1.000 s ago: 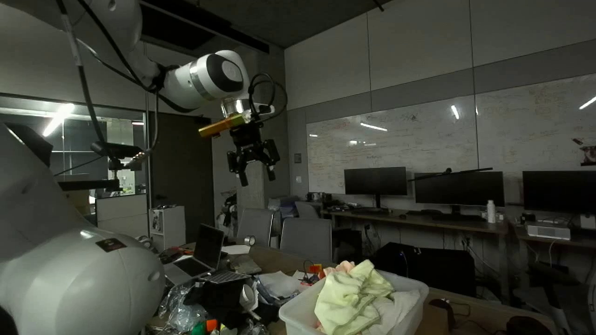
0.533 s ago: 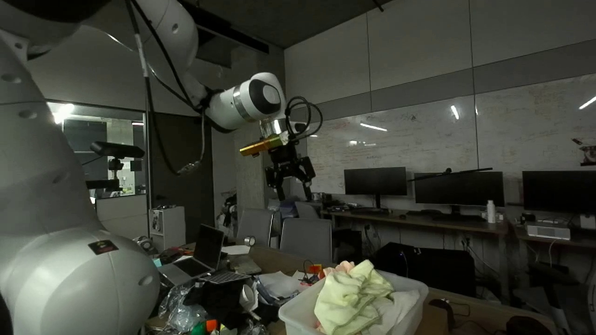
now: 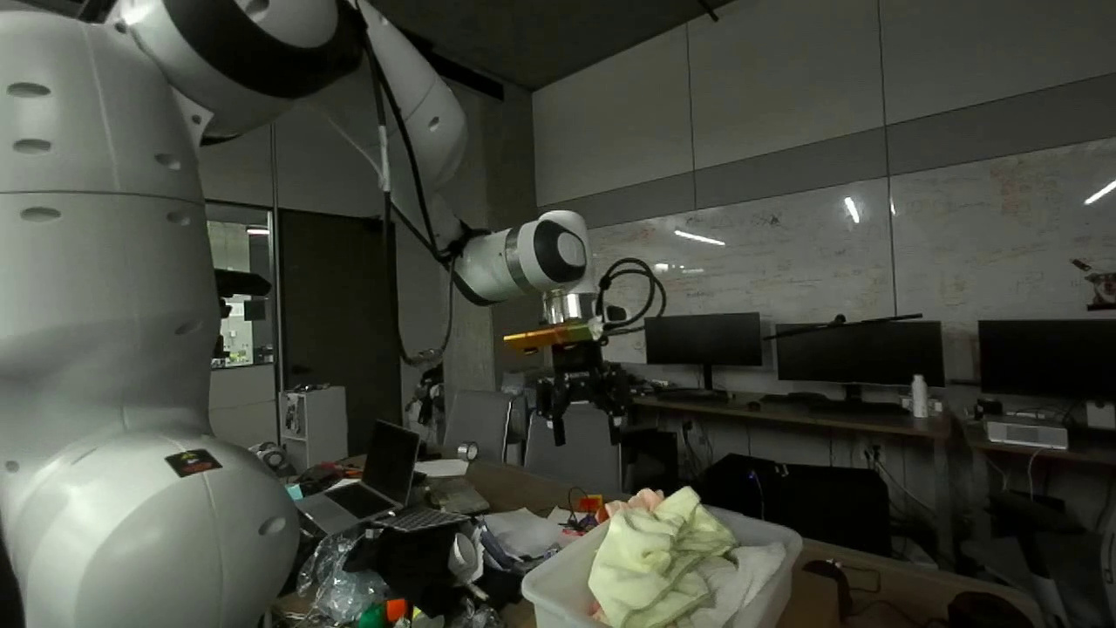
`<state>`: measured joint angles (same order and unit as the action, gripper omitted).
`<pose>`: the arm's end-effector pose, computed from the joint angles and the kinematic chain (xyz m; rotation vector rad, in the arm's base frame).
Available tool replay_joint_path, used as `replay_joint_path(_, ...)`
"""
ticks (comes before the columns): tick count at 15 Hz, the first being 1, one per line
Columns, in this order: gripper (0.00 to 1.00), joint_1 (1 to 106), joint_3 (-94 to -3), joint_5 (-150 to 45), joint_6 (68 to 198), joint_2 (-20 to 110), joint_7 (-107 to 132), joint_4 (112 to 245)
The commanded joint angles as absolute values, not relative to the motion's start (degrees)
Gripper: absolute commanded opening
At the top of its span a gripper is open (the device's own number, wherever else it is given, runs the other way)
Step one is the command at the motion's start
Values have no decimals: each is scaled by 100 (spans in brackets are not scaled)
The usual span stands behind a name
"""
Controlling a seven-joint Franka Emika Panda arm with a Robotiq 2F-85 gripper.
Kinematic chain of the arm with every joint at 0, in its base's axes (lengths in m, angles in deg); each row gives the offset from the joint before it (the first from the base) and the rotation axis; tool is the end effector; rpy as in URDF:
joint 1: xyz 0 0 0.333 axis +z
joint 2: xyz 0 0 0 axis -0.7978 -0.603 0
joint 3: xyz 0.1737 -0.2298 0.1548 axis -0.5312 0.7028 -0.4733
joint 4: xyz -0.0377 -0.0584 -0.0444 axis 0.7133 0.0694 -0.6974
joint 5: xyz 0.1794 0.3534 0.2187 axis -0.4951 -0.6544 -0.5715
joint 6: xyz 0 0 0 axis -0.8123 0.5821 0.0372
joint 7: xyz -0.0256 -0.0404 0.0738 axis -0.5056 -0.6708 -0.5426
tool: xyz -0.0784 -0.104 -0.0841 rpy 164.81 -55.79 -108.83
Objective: Remove all the objects from the white bowl
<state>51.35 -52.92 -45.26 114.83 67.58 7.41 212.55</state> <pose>0.5500 -0.0273 0.3491 2.9794 0.1083 -0.1094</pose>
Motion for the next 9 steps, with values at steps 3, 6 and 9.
replay_joint_path(3,100,5084,-5063,-4518,11631,6204,145,20932)
replay_joint_path(6,100,5069,-5019,-4521,11870,5957,102,20868)
replay_joint_path(9,100,5035,-4989,-4488,12166,5666,89,20791)
